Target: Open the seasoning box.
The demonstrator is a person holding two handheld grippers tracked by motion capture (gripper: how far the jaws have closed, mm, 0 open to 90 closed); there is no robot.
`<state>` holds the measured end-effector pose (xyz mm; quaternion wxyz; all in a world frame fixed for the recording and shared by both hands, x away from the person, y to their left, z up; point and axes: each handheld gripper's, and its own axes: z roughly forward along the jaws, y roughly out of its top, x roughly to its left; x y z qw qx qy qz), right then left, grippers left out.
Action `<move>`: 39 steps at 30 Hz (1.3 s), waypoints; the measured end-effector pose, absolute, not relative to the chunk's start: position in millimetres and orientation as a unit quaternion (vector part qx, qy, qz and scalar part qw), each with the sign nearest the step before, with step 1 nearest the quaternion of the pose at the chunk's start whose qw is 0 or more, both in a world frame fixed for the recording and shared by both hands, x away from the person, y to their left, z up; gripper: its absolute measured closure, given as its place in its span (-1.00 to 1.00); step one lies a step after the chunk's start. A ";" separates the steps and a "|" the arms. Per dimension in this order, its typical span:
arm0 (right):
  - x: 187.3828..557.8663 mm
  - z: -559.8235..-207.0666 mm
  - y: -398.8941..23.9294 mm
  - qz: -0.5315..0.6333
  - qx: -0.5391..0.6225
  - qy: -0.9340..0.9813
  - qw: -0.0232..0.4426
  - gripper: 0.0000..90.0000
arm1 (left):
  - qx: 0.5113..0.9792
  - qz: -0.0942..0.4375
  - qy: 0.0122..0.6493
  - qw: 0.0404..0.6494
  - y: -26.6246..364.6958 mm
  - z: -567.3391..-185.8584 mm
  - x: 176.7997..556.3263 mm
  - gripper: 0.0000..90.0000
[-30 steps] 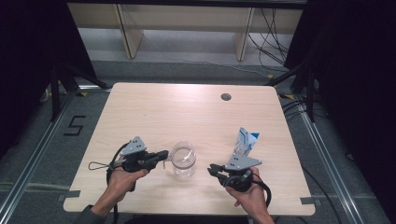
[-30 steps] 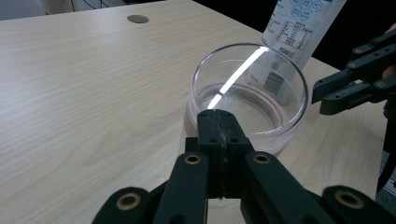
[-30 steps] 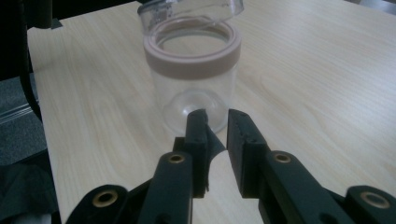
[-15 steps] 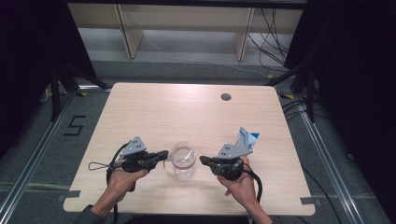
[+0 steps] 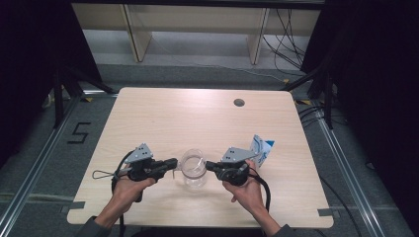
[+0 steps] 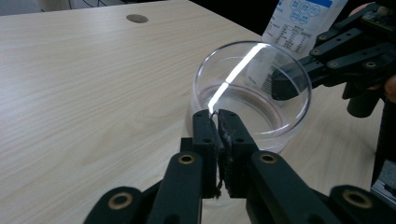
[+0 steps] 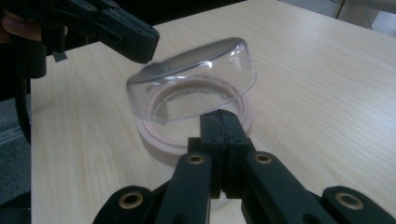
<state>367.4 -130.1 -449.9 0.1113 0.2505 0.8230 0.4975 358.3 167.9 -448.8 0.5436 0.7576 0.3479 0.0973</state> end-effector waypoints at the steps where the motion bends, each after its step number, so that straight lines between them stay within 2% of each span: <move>1: 367.2 -448.5 -129.0 0.501 0.249 0.821 0.115 1.00 | 0.751 0.096 0.351 0.551 169.2 -447.9 357.8 0.77; 3: 367.3 -445.4 -127.1 0.501 0.246 0.821 0.119 1.00 | 0.755 0.104 0.343 0.549 171.5 -445.2 354.6 0.72; 5: 367.7 -442.2 -125.4 0.502 0.248 0.818 0.129 1.00 | 0.755 0.113 0.347 0.546 172.7 -444.4 350.5 0.54; 7: 368.0 -439.8 -123.5 0.502 0.245 0.820 0.123 1.00 | 0.755 0.116 0.346 0.545 175.3 -445.6 346.6 0.45; 8: 368.3 -438.9 -122.2 0.503 0.246 0.820 0.121 1.00 | 0.754 0.120 0.350 0.543 176.6 -446.6 344.1 0.45; 9: 367.2 -436.3 -119.6 0.504 0.247 0.819 0.121 1.00 | 0.755 0.123 0.349 0.541 181.5 -449.1 340.6 0.29; 12: 367.0 -433.2 -113.3 0.509 0.232 0.819 0.131 1.00 | 0.761 0.124 0.353 0.530 185.5 -450.6 336.9 0.04; 13: 367.0 -433.2 -113.3 0.509 0.232 0.819 0.131 1.00 | 0.764 0.134 0.354 0.523 187.5 -451.1 334.8 0.04; 19: 365.1 -424.9 -99.2 0.510 0.218 0.822 0.130 1.00 | 0.769 0.163 0.366 0.497 192.9 -458.5 321.7 -0.30; 28: 363.8 -422.6 -82.5 0.518 0.204 0.820 0.130 1.00 | 0.763 0.164 0.382 0.496 200.4 -470.0 314.9 -0.42; 39: 362.2 -424.3 -68.5 0.518 0.202 0.822 0.119 0.99 | 0.768 0.168 0.382 0.486 204.4 -480.6 309.7 -0.47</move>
